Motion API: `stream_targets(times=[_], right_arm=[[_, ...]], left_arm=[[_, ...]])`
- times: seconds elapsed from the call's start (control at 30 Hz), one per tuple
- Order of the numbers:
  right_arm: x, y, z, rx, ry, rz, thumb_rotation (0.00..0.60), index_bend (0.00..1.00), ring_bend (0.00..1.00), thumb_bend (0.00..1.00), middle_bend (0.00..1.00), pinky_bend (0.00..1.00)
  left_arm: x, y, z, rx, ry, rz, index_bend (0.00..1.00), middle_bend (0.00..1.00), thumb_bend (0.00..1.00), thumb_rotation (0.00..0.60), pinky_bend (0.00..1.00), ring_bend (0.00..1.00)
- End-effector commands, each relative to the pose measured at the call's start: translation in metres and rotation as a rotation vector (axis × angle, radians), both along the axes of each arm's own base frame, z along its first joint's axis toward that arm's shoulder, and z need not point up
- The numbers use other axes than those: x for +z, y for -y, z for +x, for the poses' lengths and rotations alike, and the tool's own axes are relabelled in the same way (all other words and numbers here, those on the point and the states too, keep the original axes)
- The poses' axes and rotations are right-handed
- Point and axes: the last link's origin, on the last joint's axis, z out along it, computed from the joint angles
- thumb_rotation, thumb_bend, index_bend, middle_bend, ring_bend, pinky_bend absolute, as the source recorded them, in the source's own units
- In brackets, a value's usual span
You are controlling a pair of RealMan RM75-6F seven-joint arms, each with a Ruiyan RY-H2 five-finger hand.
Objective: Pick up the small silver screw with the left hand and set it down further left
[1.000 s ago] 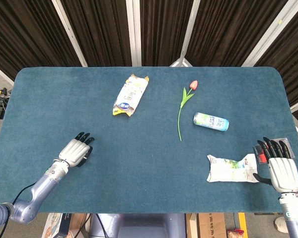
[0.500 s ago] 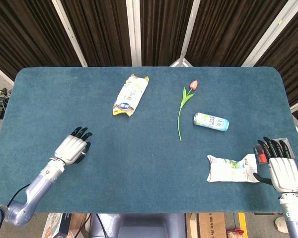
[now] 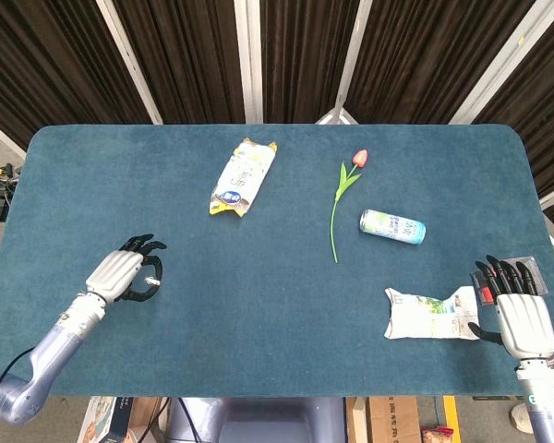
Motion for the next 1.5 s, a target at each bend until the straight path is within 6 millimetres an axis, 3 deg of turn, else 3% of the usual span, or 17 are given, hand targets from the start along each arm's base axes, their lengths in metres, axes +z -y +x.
stream_targets(times=[0.03,0.5,1.5], right_arm=[[0.000,0.000,0.000,-0.001,0.000,-0.001,0.600,0.13,0.09,0.10,0.10,0.00],[-0.002,0.000,0.001,0.001,0.010,0.011,0.600,0.13,0.09,0.10,0.10,0.00],[-0.004,0.001,0.000,0.005,0.015,0.008,0.600,0.13,0.09,0.10,0.10,0.00]], left_arm=[[0.008,-0.005,-0.018,0.139,0.194,-0.054,0.58,0.16,0.54,0.600,0.00,0.00],[-0.002,0.000,-0.064,0.175,0.317,-0.068,0.59,0.16,0.54,0.600,0.00,0.00],[0.000,0.007,-0.102,0.178,0.421,-0.131,0.61,0.17,0.53,0.600,0.00,0.00]])
